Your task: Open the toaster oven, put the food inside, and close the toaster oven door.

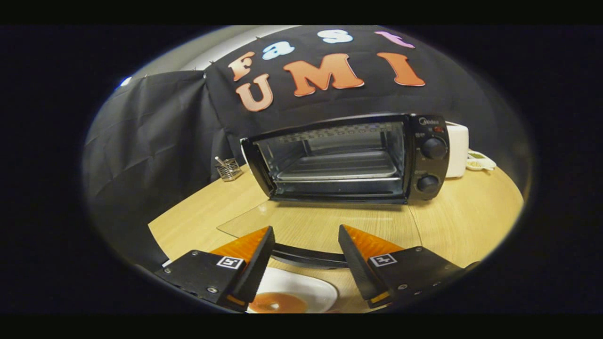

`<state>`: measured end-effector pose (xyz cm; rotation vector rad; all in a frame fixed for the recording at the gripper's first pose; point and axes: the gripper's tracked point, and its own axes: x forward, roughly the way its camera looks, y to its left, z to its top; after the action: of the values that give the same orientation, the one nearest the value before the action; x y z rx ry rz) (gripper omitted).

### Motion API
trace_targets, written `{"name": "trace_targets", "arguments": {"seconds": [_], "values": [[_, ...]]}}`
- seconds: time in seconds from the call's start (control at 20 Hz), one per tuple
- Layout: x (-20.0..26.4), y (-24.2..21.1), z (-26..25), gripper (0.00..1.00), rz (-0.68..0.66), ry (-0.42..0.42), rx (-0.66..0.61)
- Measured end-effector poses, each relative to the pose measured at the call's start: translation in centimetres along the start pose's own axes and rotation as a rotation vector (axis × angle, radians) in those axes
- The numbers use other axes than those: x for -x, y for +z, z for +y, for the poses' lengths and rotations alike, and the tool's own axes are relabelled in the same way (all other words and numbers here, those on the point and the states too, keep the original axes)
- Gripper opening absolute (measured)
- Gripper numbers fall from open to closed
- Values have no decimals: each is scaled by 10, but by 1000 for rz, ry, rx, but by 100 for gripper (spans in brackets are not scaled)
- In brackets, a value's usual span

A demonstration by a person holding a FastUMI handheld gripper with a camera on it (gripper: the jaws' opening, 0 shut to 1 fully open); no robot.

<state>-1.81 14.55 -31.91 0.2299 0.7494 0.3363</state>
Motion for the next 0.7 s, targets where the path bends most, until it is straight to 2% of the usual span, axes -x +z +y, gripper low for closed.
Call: {"name": "trace_targets", "arguments": {"seconds": [0.1,0.3,0.55,0.7], "values": [[-2,-11,-2,81,32,3,-17],[8,-5,-3,80,-5,-4,22],[47,-9,11,80,-53,37,100],[69,-30,19,80,-15,79,93]]}}
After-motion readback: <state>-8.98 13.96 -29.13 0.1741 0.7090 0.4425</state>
